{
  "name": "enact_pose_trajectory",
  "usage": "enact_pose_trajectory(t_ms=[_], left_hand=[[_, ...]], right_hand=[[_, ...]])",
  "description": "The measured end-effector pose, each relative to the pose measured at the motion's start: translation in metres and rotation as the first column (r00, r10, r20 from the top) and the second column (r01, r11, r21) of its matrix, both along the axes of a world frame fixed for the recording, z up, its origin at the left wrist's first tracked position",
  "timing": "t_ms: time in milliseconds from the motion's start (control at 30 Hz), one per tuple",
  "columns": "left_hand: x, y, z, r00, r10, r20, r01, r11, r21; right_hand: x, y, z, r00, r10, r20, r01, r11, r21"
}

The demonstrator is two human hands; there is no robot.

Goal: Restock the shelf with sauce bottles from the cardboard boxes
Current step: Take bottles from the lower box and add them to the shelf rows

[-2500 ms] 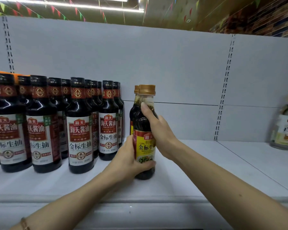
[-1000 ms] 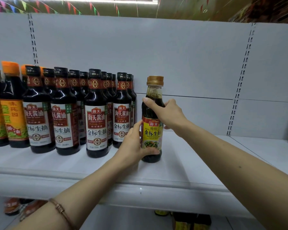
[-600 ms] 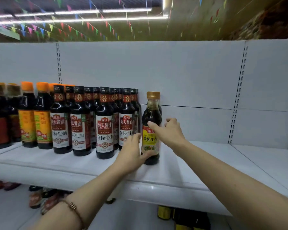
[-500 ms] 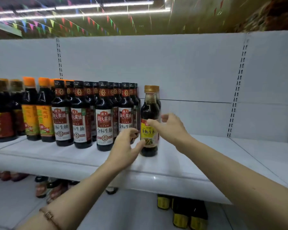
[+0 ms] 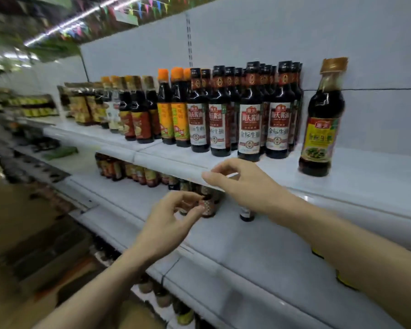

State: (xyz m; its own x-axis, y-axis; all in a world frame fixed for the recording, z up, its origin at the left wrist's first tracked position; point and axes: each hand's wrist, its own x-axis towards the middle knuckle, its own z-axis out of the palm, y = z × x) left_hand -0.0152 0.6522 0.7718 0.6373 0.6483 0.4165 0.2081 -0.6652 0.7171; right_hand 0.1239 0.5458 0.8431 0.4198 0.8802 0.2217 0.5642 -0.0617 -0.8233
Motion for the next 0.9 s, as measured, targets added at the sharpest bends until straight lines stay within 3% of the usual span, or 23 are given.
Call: enact_pose_trajectory(t_ms=[233, 533, 900], left_hand=[[-0.111, 0.068, -0.021, 0.984, 0.116, -0.138, -0.127, 0.989, -0.07], [-0.274, 0.206, -0.037, 0.917, 0.379, -0.125, -0.387, 0.921, -0.048], [-0.39, 0.351, -0.102, 0.864, 0.467, -0.185, -0.501, 0.828, -0.251]], right_hand=[[-0.078, 0.103, -0.016, 0.964, 0.266, -0.019, -0.267, 0.96, -0.082], [-0.215, 0.276, -0.041, 0.893, 0.449, 0.007, -0.446, 0.888, -0.107], [-0.348, 0.464, -0.085, 0.768, 0.639, -0.051, -0.64, 0.761, -0.109]])
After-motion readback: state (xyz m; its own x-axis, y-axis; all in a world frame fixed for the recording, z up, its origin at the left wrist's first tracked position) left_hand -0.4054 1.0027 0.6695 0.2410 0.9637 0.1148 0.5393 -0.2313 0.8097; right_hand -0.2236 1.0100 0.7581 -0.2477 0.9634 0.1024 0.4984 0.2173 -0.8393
